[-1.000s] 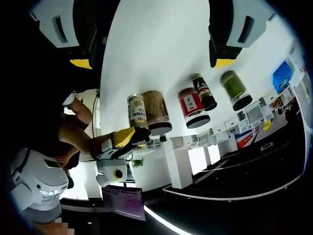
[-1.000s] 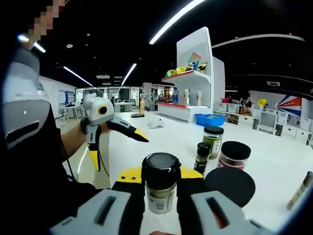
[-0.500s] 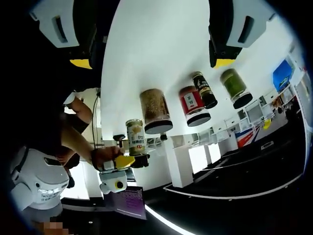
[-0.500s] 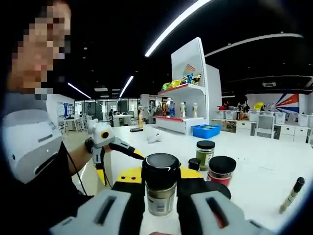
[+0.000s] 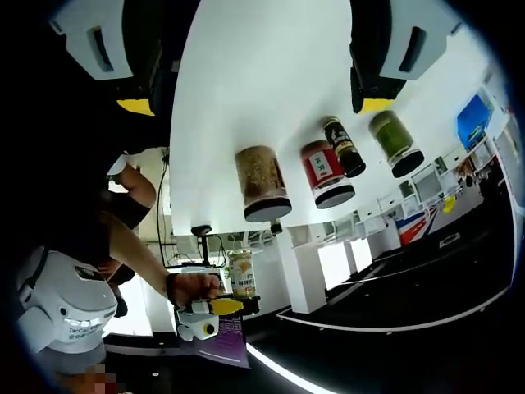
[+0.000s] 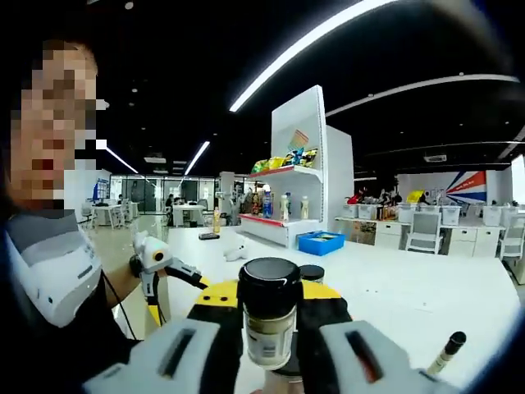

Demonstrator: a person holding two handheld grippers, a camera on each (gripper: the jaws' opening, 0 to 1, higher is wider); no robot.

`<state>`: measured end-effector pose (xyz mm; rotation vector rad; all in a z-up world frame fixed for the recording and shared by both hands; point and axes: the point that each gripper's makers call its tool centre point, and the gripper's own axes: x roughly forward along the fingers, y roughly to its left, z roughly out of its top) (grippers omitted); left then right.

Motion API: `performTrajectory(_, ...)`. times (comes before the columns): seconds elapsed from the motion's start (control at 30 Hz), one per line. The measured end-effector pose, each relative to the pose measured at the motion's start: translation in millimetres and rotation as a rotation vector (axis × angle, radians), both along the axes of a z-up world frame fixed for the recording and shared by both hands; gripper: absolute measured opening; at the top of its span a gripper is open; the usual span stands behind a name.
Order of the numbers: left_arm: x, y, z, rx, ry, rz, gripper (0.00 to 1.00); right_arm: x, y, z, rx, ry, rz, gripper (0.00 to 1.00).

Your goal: Pick up the mixed condiments and ingredients on the table and sort them into separate groups

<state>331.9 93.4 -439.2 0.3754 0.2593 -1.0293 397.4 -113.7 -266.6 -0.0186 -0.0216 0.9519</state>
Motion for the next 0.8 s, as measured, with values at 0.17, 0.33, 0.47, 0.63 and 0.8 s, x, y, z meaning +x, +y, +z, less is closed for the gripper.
performTrajectory(0.17, -2.3, -2, 0.6, 0.001, 0.000, -0.006, 0.95, 23, -23, 15.3, 0.018, -0.002, -0.069, 0.22)
performTrajectory(0.33, -3.1, -3, 2.7, 0.001, -0.005, -0.006, 0.95, 55, -41, 20.3, 0.027, 0.003, -0.152, 0.22)
performTrajectory(0.47, -3.3, -4, 1.2, 0.002, -0.005, -0.006, 0.95, 86, -57, 13.9, 0.025, 0.015, -0.247, 0.22)
performTrajectory(0.63, -1.1, 0, -3.4, 0.015, 0.001, 0.010, 0.95, 118, -74, -7.6, 0.016, 0.027, -0.350, 0.22)
performTrajectory(0.8, -0.4, 1, -3.3, 0.008, 0.005, 0.011, 0.95, 150, -90, -45.0, 0.028, 0.084, -0.430, 0.22)
